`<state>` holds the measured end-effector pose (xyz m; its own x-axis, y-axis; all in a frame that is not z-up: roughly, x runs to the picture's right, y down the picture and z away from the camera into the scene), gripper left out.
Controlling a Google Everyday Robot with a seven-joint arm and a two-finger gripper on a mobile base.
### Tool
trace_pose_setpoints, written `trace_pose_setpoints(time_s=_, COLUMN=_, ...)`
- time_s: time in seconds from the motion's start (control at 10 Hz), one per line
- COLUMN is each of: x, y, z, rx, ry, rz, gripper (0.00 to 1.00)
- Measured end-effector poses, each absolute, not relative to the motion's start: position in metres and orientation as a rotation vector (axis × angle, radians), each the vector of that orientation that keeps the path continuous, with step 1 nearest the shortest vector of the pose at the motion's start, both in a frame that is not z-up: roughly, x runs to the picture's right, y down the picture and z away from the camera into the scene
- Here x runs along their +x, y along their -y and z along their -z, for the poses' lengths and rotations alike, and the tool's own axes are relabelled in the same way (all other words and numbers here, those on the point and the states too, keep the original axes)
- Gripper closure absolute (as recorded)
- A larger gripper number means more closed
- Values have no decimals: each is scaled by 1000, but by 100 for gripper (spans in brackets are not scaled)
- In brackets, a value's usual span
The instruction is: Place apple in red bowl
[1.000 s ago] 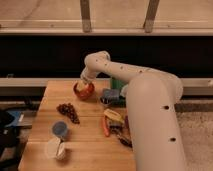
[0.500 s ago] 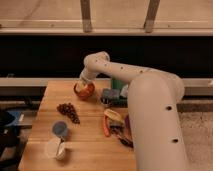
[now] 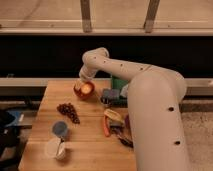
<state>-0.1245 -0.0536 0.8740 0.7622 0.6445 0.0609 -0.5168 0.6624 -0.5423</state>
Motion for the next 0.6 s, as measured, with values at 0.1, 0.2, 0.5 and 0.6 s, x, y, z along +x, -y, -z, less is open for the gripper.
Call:
trace_pose_setpoints(time_s=0.1, x=-126, y=63, z=-867, rx=-507, ry=254, rz=-657, gripper=36)
trace_pose_setpoints(time_s=0.2, x=-126, y=74, z=-858, rx=-478, ry=254, rz=-658, gripper=36)
trace_pose_setpoints(time_s=0.5, x=-120, y=89, z=-847, rx=-434, ry=250, rz=-674, gripper=36)
trace_pose_setpoints(time_s=0.6, x=-123, y=89, z=-847, rx=-437, ry=252, rz=-672, gripper=36)
